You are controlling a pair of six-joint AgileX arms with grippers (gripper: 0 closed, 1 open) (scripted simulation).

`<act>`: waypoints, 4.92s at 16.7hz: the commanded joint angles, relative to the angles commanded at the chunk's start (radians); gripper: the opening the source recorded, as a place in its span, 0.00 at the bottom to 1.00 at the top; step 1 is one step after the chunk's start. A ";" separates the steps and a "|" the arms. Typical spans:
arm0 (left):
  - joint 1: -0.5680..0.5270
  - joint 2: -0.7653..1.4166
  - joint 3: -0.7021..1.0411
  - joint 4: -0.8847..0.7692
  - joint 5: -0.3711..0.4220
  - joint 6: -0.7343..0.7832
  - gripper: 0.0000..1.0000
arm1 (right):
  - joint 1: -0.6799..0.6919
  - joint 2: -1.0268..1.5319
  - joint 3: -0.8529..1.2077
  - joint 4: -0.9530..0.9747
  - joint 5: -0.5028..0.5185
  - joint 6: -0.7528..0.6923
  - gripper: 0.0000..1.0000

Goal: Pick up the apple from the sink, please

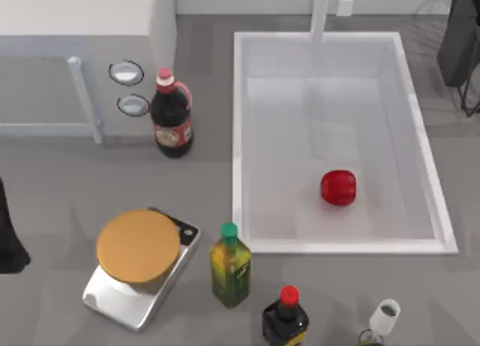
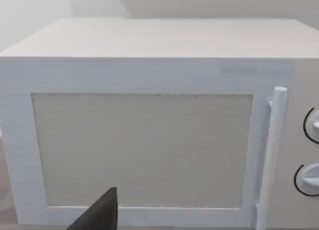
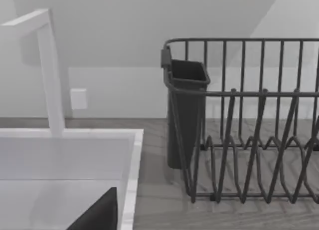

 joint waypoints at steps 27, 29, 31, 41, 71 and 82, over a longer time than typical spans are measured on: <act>0.000 0.000 0.000 0.000 0.000 0.000 1.00 | 0.010 0.058 0.049 -0.030 0.000 0.011 1.00; 0.000 0.000 0.000 0.000 0.000 0.000 1.00 | 0.025 0.143 0.121 -0.073 0.000 0.026 1.00; 0.000 0.000 0.000 0.000 0.000 0.000 1.00 | 0.046 0.264 0.223 -0.135 0.001 0.049 1.00; 0.000 0.000 0.000 0.000 0.000 0.000 1.00 | 0.205 1.163 0.977 -0.600 0.002 0.216 1.00; 0.000 0.000 0.000 0.000 0.000 0.000 1.00 | 0.406 2.459 1.832 -0.937 0.006 0.430 1.00; 0.000 0.000 0.000 0.000 0.000 0.000 1.00 | 0.409 2.564 1.741 -0.748 0.007 0.433 0.85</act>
